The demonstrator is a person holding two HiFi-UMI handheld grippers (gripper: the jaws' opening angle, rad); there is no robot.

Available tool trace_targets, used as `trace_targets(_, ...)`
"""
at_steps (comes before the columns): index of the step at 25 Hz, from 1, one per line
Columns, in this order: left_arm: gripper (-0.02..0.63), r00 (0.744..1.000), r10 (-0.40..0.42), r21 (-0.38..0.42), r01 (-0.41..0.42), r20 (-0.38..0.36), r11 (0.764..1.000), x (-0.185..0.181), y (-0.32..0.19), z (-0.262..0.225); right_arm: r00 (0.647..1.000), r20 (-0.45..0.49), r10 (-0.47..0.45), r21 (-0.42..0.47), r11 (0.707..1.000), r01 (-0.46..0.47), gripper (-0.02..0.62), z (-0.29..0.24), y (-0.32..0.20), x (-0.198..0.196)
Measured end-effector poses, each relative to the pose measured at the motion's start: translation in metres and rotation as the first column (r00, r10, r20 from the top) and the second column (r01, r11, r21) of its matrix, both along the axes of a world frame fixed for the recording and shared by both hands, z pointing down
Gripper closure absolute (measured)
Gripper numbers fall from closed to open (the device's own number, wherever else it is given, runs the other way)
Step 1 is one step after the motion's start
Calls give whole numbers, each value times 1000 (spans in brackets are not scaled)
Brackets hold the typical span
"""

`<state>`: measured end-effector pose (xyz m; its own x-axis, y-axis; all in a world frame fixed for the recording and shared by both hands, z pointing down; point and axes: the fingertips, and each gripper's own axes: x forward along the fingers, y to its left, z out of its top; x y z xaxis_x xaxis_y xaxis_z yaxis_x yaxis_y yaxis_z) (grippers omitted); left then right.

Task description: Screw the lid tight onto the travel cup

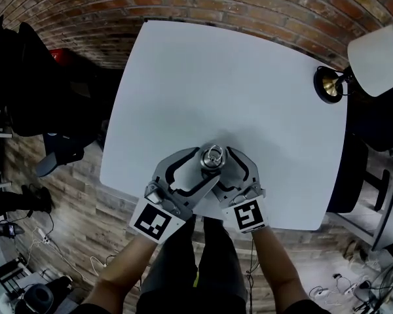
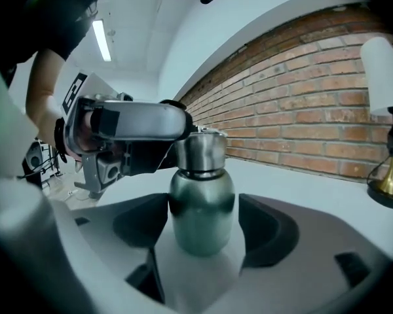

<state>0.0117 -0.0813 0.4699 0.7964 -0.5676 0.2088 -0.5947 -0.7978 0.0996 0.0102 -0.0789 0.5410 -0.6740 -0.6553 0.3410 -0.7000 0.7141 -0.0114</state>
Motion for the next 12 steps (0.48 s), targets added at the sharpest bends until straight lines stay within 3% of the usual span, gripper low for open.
trace_targets(2, 353, 1000, 3, -7, -3, 2, 1000, 5, -4, 5, 1000, 10, -4, 9, 1000, 4, 285, 3, -3, -4)
trace_targets(6, 351, 998, 55, 95, -58, 33, 994, 14, -12, 1, 999, 43, -13, 43, 999, 11, 284, 0, -8, -6)
trace_targets(12, 374, 999, -7, 102, 3, 41, 995, 18, -16, 5, 997, 41, -62, 71, 996, 59, 284, -1, -8, -4)
